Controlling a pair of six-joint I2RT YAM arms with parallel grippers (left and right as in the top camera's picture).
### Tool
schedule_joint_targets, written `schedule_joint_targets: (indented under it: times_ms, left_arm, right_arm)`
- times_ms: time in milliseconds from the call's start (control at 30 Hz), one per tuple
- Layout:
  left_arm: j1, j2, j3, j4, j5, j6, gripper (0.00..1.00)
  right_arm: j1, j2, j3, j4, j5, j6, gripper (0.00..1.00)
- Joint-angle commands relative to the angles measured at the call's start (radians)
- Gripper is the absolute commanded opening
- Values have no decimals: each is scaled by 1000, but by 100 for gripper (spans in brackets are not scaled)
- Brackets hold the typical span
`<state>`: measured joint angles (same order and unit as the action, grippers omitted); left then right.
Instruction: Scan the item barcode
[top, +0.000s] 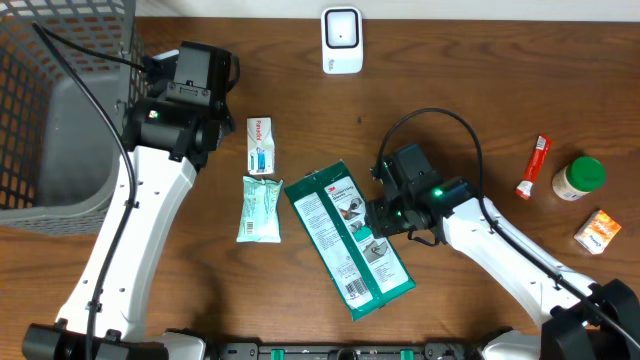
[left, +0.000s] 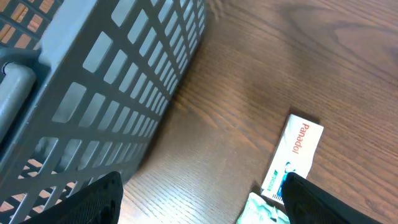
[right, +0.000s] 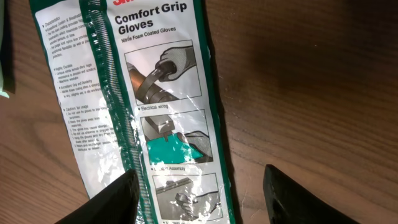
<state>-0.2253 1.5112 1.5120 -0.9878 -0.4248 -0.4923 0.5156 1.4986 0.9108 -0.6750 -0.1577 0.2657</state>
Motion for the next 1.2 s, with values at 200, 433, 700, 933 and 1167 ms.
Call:
schedule_joint_targets:
  times_ms: [200, 433, 700, 933, 1167]
  left_arm:
    - [2, 4, -5, -3, -13, 13, 82]
    - [2, 4, -5, -3, -14, 13, 82]
    - [2, 4, -5, 66, 21, 3, 82]
    - [2, 4, -5, 83, 415, -13, 54]
    - [-64, 36, -101, 61, 492, -43, 33]
  right_arm:
    - [2, 7, 10, 10, -6, -12, 60]
    - [2, 7, 10, 0, -35, -12, 60]
    - [2, 7, 10, 35, -35, -12, 59]
    - [2, 7, 10, 36, -35, -20, 59]
    - [-64, 7, 10, 5, -168, -90, 70]
